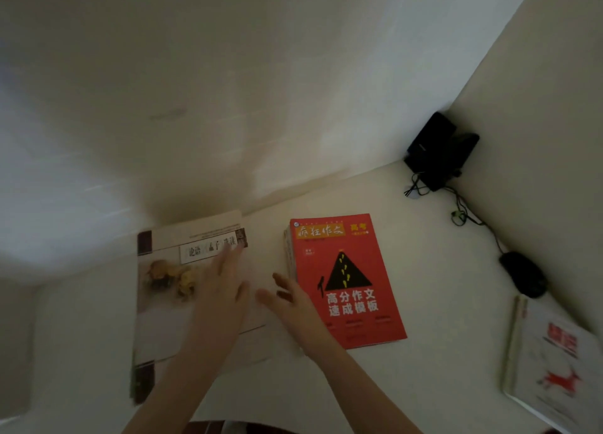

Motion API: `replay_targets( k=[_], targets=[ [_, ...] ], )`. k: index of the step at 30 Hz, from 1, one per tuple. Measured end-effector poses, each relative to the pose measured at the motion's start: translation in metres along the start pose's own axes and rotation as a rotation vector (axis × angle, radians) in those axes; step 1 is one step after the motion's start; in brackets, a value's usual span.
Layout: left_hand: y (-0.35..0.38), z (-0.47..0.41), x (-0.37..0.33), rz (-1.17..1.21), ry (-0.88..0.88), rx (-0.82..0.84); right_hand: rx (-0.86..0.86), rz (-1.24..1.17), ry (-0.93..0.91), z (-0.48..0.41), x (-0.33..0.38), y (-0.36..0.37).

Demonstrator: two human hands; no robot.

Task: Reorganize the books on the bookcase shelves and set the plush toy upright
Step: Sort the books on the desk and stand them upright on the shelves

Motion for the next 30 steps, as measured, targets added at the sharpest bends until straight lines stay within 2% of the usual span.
replay_targets(
  k=[1,3,6,7,8,11,12,14,16,19,22,25,28,30],
  targets=[
    [0.012,0.001,-0.015,0.063,0.035,0.077,-0.085,0.06,-0.052,-0.003,-0.003,-0.022],
    [0.039,0.005,-0.042,0.033,0.14,0.135,-0.286,0.212,-0.149,-0.006,-0.014,-0.069],
    [0.078,0.009,-0.072,0.031,0.265,0.116,-0.43,0.479,-0.092,-0.008,-0.034,-0.134],
    [0.084,0.007,-0.08,0.089,0.236,0.128,-0.43,0.521,-0.031,-0.008,-0.04,-0.149],
    [0.093,0.003,-0.082,0.155,0.135,0.179,-0.405,0.518,0.028,-0.01,-0.051,-0.162],
    [0.131,-0.015,-0.057,0.4,-0.368,0.38,-0.333,0.167,0.171,-0.016,-0.067,-0.173],
    [0.14,-0.021,-0.048,0.452,-0.516,0.421,-0.328,0.125,0.18,-0.019,-0.069,-0.173],
    [0.154,-0.029,-0.037,0.403,-0.683,0.471,-0.317,0.232,0.185,-0.026,-0.073,-0.176],
    [0.162,-0.036,-0.037,0.359,-0.73,0.441,-0.311,0.241,0.226,-0.033,-0.077,-0.18],
    [0.166,-0.039,-0.036,0.42,-0.767,0.377,-0.26,0.255,0.244,-0.039,-0.083,-0.183],
    [0.164,-0.047,-0.027,0.61,-0.856,0.326,-0.226,0.189,0.285,-0.045,-0.094,-0.188],
    [0.165,-0.053,-0.027,0.703,-0.838,0.357,-0.201,0.063,0.29,-0.052,-0.11,-0.199],
    [0.158,-0.047,-0.045,0.834,-0.87,0.279,-0.143,-0.024,0.287,-0.054,-0.122,-0.205],
    [0.154,-0.041,-0.052,0.871,-0.84,0.235,-0.12,0.005,0.255,-0.053,-0.122,-0.206]
  ],
)
Point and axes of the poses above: each hand's wrist, its own z-axis away from the middle knuckle, its own y-axis out of the palm, x = y × z, the point moved 3 cm from there along -z, towards the middle knuckle, and after that the axes turned 6 degrees about -y, right-handed, at the moved point
